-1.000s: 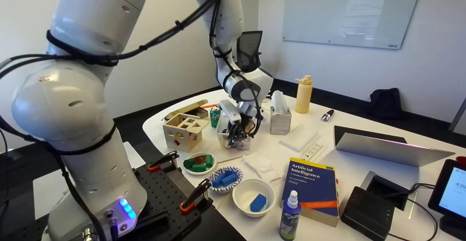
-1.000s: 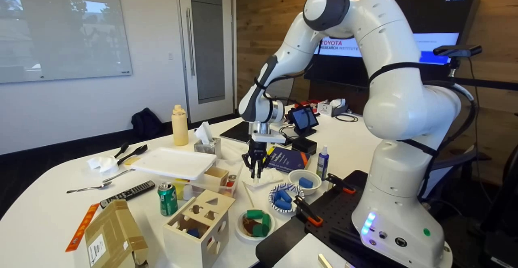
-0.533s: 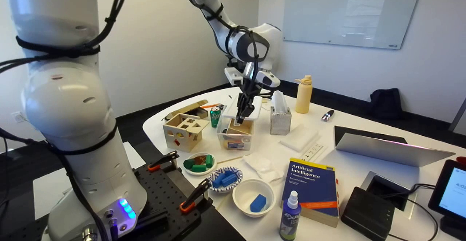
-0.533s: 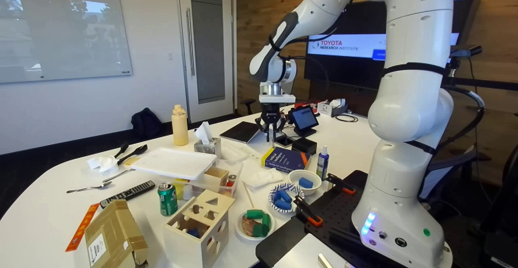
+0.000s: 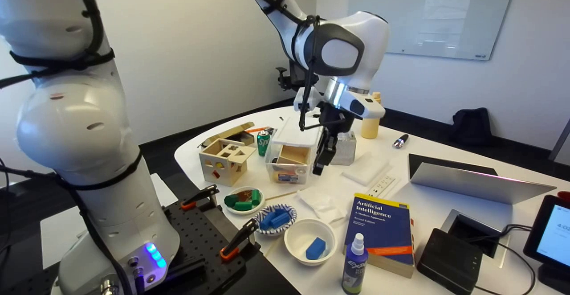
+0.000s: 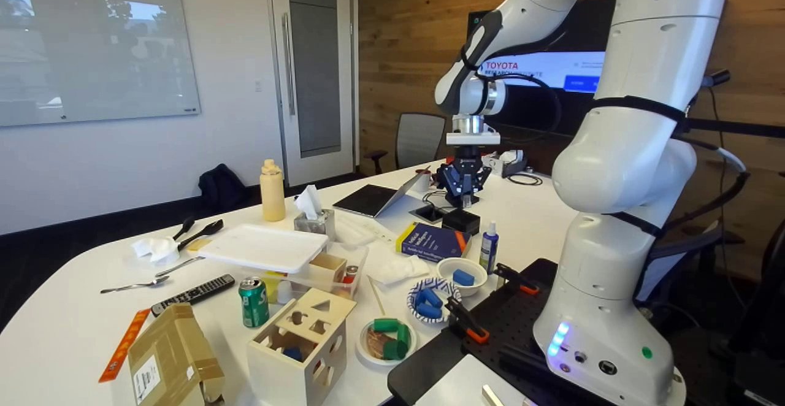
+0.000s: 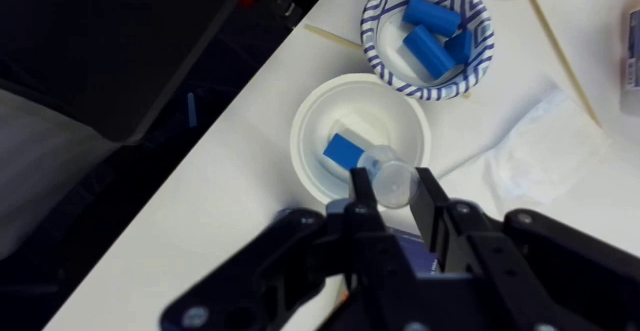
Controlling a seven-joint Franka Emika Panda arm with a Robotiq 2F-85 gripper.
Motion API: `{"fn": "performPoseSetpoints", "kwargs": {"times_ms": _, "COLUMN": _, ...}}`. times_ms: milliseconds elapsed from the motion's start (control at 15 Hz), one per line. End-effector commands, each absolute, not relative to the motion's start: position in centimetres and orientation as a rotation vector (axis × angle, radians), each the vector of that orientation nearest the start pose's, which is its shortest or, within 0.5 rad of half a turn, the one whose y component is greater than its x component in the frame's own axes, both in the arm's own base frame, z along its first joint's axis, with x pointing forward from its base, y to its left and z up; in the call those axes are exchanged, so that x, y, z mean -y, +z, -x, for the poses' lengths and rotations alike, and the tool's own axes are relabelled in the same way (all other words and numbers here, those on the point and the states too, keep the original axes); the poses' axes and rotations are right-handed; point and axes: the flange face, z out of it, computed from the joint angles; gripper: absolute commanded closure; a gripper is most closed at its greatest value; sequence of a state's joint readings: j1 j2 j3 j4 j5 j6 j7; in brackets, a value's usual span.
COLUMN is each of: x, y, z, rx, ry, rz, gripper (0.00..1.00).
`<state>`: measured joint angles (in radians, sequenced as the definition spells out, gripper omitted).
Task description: Put the clear lid on the white and blue bottle.
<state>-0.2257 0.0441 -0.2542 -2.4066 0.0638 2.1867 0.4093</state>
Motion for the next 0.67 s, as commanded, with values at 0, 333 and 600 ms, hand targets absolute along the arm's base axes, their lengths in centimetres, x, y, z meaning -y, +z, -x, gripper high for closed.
{"fn": "performPoseSetpoints", "kwargs": {"times_ms": 0, "x": 24.0, "y": 26.4, "z": -38.1, "rx": -1.453, "ry": 0.422, "rz": 2.692, "gripper": 0.94}}
{"fn": "performPoseSetpoints", "kwargs": {"times_ms": 333, "x": 25.9, "y": 23.8, "z": -35.1, "rx": -1.542, "ry": 0.509, "rz": 2.637, "gripper": 0.94}}
{"fn": "performPoseSetpoints", "kwargs": {"times_ms": 600, "x": 27.1, "y": 21.5, "z": -32.9, "rx": -1.63, "ry": 0.473, "rz": 2.641, "gripper": 0.94}}
